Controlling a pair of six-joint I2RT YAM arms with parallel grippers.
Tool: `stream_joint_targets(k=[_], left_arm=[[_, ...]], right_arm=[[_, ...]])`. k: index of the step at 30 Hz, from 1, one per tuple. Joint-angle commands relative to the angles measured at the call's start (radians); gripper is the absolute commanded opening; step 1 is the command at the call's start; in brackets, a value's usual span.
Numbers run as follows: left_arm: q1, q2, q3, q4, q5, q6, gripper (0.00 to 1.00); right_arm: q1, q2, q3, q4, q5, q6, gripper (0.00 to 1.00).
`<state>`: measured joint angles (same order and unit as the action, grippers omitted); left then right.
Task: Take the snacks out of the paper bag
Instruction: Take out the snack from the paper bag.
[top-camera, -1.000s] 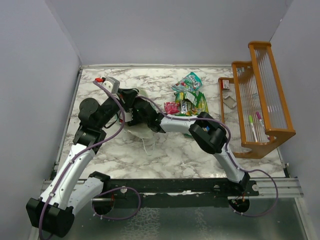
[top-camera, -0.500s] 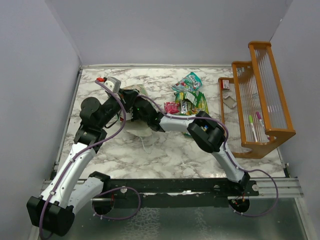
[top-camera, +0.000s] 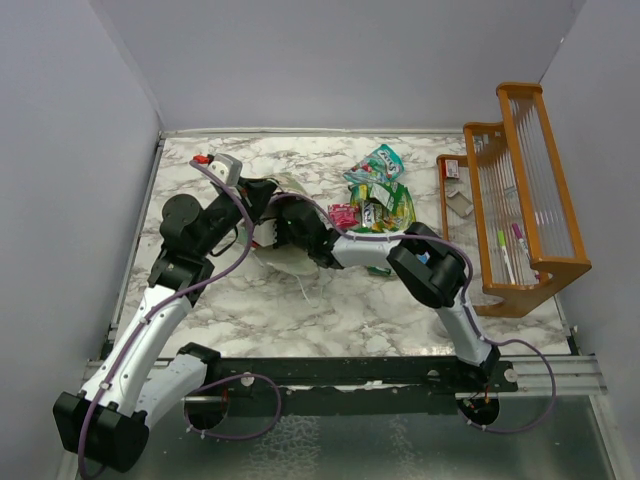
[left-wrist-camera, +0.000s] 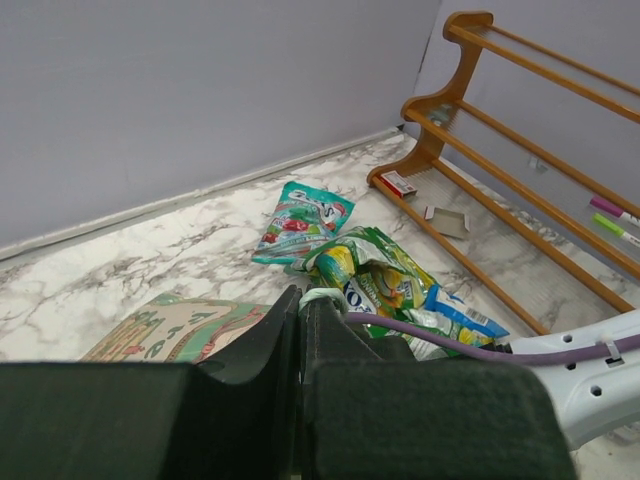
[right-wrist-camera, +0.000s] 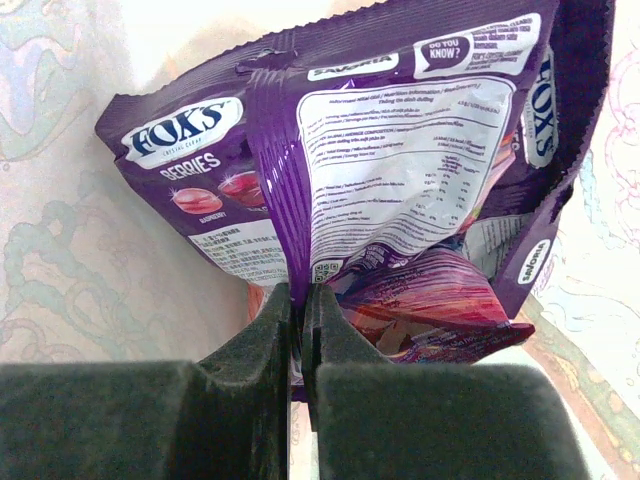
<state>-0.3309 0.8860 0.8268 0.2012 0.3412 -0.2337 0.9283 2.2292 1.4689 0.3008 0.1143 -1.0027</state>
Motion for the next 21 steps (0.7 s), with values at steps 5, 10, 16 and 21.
stream_joint_targets(k=[5, 10, 16, 21], left_arm=[[-0.008, 0.014, 0.012, 0.03, -0.02, -0.005, 0.0], [-0.007, 0.021, 0.012, 0.032, -0.008, -0.007, 0.0], [-0.008, 0.013, 0.012, 0.029, -0.014, -0.003, 0.0], [-0.008, 0.011, 0.012, 0.027, -0.019, -0.002, 0.0]], right_arm=[[0.01, -0.117, -0.1, 0.061, -0.039, 0.058, 0.01], [0.009, -0.15, -0.14, 0.075, -0.049, 0.062, 0.01], [0.009, -0.208, -0.183, 0.059, -0.095, 0.068, 0.01], [0.016, -0.276, -0.202, 0.024, -0.119, 0.102, 0.01]])
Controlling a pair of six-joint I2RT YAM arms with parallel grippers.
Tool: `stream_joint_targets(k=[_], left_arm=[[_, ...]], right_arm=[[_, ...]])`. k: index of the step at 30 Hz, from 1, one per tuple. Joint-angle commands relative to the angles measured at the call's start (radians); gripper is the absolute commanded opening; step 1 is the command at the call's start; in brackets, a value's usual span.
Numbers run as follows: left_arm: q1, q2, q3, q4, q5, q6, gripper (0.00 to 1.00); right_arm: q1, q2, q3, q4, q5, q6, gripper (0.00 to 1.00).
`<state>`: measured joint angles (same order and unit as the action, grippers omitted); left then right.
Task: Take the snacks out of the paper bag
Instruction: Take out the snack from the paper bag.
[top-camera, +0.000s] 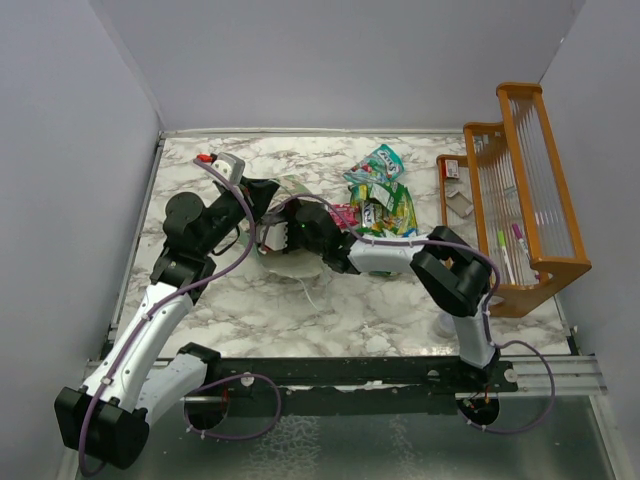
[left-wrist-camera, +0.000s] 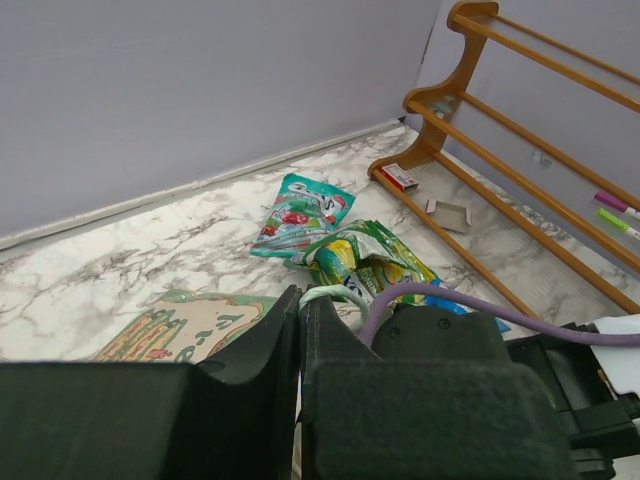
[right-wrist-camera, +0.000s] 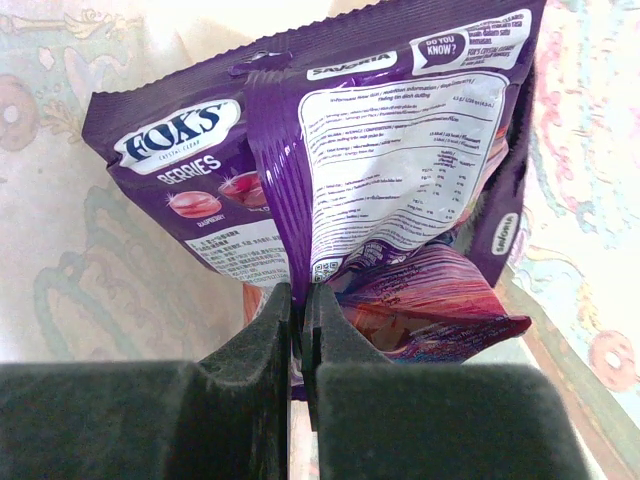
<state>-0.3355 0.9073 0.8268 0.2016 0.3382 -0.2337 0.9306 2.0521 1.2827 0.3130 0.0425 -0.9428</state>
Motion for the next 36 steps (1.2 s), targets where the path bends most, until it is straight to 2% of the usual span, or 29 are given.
stream_joint_targets(k=[1, 7, 15, 28, 36], left_arm=[[-0.002, -0.01, 0.014, 0.026, -0.017, -0.003, 0.0], [-0.003, -0.01, 0.014, 0.021, -0.033, -0.003, 0.0], [-0.003, -0.013, 0.017, 0.014, -0.048, 0.0, 0.0], [-0.003, 0.007, 0.021, 0.009, -0.045, -0.004, 0.0], [-0.003, 0.011, 0.024, 0.005, -0.047, -0.002, 0.0]], right_arm=[[0.019, -0.111, -0.026, 0.012, -0.05, 0.045, 0.01], [0.048, -0.183, -0.083, 0.01, -0.052, 0.054, 0.01], [0.062, -0.36, -0.199, -0.019, -0.096, 0.105, 0.01], [0.063, -0.828, -0.467, 0.038, -0.216, 0.214, 0.01], [0.063, -1.104, -0.607, 0.193, -0.412, 0.22, 0.01]])
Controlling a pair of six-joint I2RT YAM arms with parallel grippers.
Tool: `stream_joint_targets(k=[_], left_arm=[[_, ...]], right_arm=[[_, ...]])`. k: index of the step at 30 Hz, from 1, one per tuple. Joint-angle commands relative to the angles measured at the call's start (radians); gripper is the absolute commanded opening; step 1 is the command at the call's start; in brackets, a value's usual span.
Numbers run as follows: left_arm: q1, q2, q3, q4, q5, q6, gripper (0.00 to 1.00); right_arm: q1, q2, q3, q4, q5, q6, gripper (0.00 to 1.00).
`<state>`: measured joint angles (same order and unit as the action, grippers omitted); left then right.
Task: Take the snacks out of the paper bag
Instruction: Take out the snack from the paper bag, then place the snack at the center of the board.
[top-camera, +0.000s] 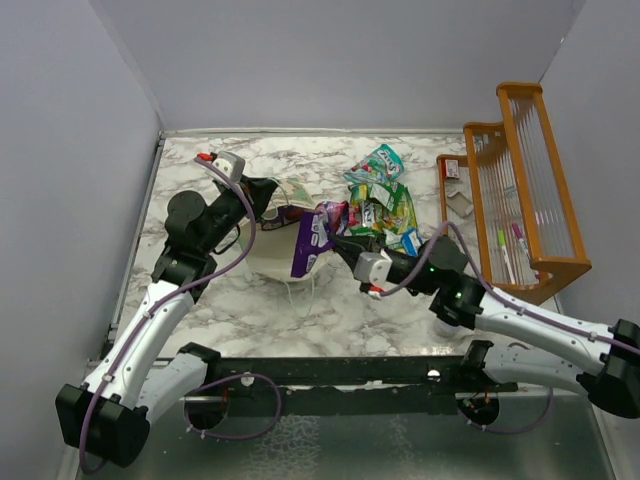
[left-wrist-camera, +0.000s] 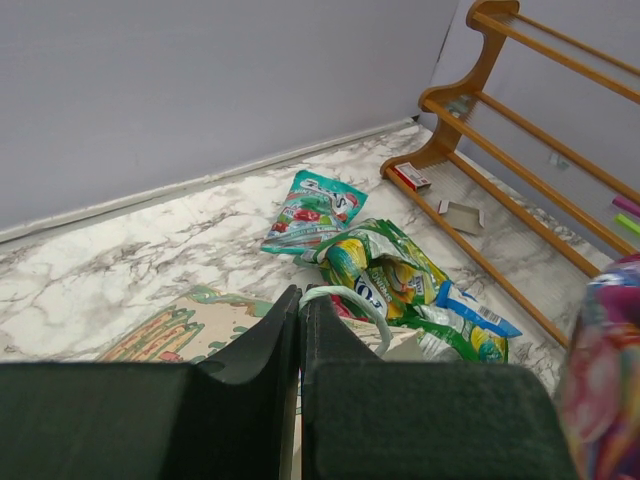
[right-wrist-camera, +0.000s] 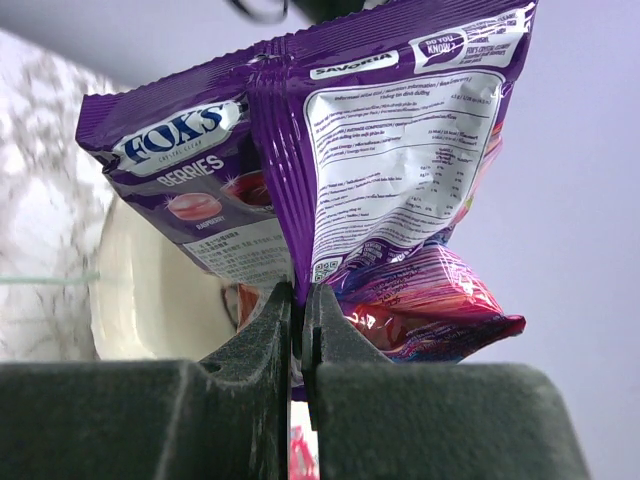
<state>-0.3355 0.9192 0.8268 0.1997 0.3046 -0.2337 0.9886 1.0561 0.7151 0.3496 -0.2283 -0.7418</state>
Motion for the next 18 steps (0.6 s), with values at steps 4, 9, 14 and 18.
stream_joint_targets(k=[4, 9, 14, 18], left_arm=[[-0.002, -0.005, 0.023, 0.006, -0.014, -0.002, 0.0], [-0.003, -0.008, 0.024, 0.006, -0.016, 0.0, 0.0], [-0.003, -0.006, 0.022, 0.006, -0.015, -0.001, 0.0], [-0.003, -0.005, 0.022, 0.007, -0.012, -0.004, 0.0]], right_arm=[[0.005, -0.176, -0.083, 0.279, -0.033, 0.049, 0.01], [0.005, -0.135, -0.115, 0.465, 0.339, 0.098, 0.01], [-0.006, 0.044, -0.042, 0.588, 0.868, 0.158, 0.02], [-0.092, 0.162, 0.05, 0.444, 1.097, 0.415, 0.02]])
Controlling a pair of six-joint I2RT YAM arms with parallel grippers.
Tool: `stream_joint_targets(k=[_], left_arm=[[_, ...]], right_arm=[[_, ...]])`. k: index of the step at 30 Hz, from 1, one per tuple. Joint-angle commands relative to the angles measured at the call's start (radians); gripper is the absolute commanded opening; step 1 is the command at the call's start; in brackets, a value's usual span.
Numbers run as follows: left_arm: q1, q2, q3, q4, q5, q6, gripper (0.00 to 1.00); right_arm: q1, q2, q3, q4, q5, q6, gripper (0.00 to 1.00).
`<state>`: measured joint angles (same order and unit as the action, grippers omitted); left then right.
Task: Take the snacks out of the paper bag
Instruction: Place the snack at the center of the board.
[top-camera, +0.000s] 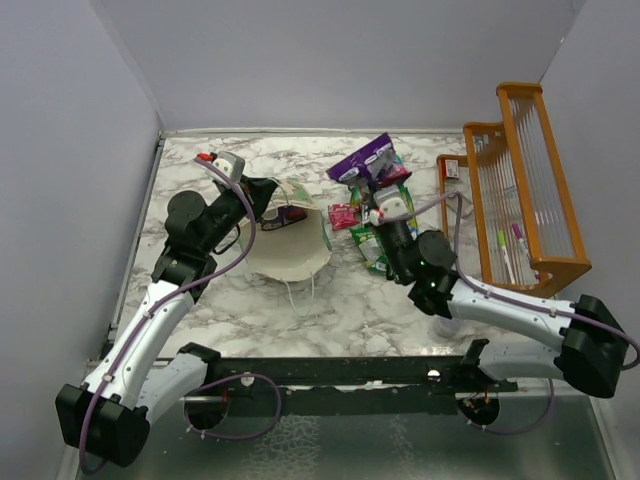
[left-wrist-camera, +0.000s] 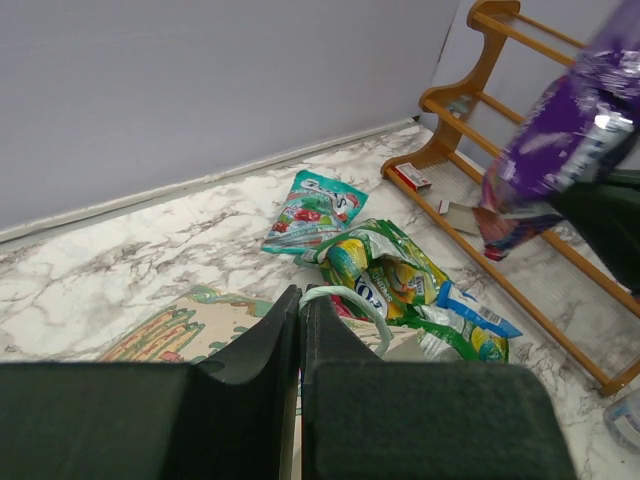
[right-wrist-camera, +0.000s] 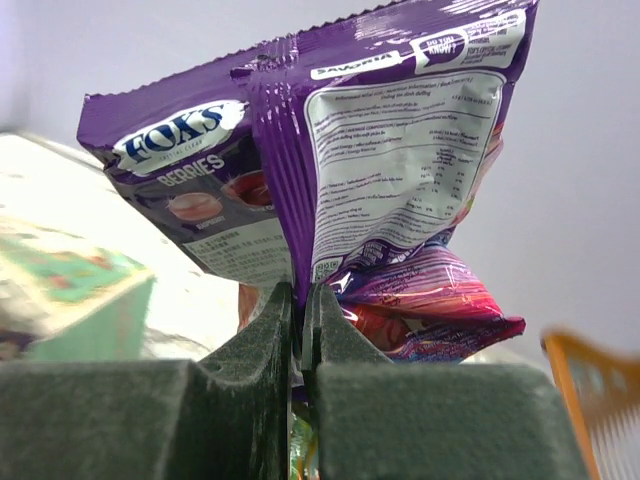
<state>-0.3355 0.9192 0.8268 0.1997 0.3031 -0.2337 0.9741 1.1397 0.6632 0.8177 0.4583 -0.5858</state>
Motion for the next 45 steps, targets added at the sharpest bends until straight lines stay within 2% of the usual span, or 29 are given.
stream_joint_targets(k=[1, 3, 5, 8, 10, 12, 17, 22, 30, 34, 36, 41, 45], left_arm=[[-0.003, -0.006, 0.021, 0.008, -0.012, -0.002, 0.0], [-0.003, -0.008, 0.021, 0.007, -0.015, 0.0, 0.0], [-0.003, -0.009, 0.022, 0.005, -0.018, 0.001, 0.0], [-0.003, -0.01, 0.023, 0.006, -0.014, 0.0, 0.0], [-0.003, -0.011, 0.023, 0.005, -0.013, -0.001, 0.0], [-0.003, -0.012, 0.024, 0.005, -0.013, -0.001, 0.0], [-0.002, -0.015, 0.023, 0.005, -0.013, -0.001, 0.0], [-0.005, -0.016, 0.023, 0.007, -0.012, -0.002, 0.0], [-0.005, -0.011, 0.021, 0.008, -0.012, -0.004, 0.0], [-0.005, -0.01, 0.022, 0.006, -0.013, -0.002, 0.0], [-0.006, -0.011, 0.023, 0.006, -0.012, -0.002, 0.0], [-0.006, -0.01, 0.023, 0.006, -0.009, -0.002, 0.0], [-0.005, -0.009, 0.025, 0.006, -0.008, -0.003, 0.0]], right_arm=[[-0.12, 0.088, 0.132, -0.187, 0.381, 0.398, 0.02], [-0.232, 0.116, 0.217, -0.51, 0.235, 0.68, 0.02], [-0.33, 0.177, 0.316, -0.727, 0.119, 0.869, 0.02], [-0.379, 0.276, 0.438, -0.992, 0.092, 1.033, 0.02], [-0.382, 0.316, 0.47, -1.067, 0.026, 1.074, 0.02], [-0.385, 0.332, 0.459, -1.085, -0.04, 1.102, 0.02], [-0.402, 0.353, 0.413, -1.083, -0.094, 1.147, 0.02], [-0.415, 0.378, 0.388, -1.073, -0.103, 1.151, 0.1], [-0.462, 0.454, 0.358, -1.013, -0.155, 1.139, 0.16], [-0.465, 0.431, 0.357, -0.994, -0.183, 1.11, 0.38], [-0.465, 0.387, 0.346, -0.966, -0.201, 1.076, 0.45], [-0.465, 0.26, 0.355, -0.941, -0.187, 1.005, 0.74], [-0.465, 0.15, 0.314, -0.847, -0.201, 0.95, 0.84]])
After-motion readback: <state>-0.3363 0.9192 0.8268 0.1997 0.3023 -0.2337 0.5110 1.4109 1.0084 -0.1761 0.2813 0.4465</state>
